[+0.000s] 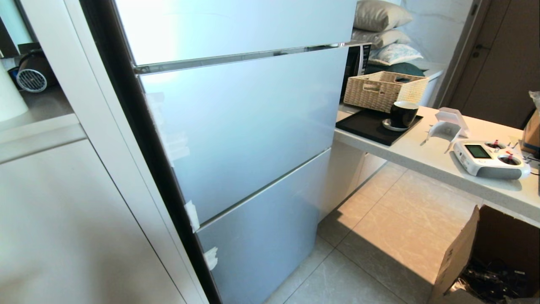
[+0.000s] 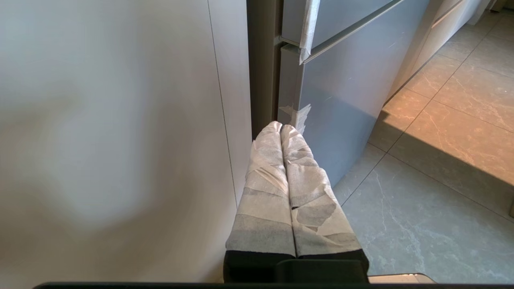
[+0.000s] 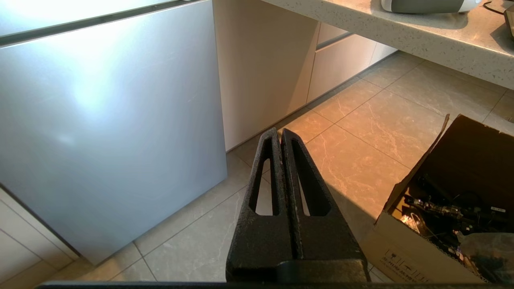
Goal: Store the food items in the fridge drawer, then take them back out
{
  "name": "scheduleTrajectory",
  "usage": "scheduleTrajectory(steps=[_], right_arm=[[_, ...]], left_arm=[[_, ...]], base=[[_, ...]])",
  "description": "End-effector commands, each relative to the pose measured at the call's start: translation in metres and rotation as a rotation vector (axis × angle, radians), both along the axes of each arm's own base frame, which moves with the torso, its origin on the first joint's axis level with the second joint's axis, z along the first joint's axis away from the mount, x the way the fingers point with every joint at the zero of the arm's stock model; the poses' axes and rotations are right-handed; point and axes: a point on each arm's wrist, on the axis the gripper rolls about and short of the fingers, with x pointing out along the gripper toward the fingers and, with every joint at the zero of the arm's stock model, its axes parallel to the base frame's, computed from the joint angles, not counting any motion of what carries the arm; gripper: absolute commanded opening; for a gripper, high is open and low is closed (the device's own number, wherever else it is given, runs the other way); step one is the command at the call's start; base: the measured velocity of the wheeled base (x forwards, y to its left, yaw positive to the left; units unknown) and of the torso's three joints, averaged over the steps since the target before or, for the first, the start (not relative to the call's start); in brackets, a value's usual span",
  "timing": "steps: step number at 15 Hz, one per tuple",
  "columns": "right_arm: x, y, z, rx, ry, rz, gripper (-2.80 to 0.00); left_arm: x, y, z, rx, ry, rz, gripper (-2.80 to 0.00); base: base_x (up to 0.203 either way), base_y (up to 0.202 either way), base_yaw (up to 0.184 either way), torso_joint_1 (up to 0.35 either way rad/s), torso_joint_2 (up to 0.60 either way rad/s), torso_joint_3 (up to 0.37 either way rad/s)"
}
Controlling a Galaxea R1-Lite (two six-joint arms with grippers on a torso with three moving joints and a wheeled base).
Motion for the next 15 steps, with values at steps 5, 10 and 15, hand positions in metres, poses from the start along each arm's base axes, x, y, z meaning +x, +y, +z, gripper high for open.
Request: scheduleTrajectory(steps=[5, 10, 15], right_arm=[[0.0, 0.0, 0.0, 0.0, 0.001, 0.0, -2.8], [0.0, 0.0, 0.0, 0.0, 0.001, 0.0, -2.8], [0.0, 0.0, 0.0, 0.0, 0.001, 0.0, -2.8]], left_arm=[[-0.004, 0.0, 0.019, -0.011, -0.097, -0.009, -2.8], [0.034, -0.001, 0.081, -0.13, 0.012, -0.048, -2.8], [0.139, -0.006, 0.113, -0.326, 0.088, -0.046, -2.8]], base=[[0.0, 0.0, 0.0, 0.0, 0.0, 0.0], [0.0, 0.0, 0.0, 0.0, 0.0, 0.0], [0.0, 0.0, 0.0, 0.0, 0.0, 0.0]])
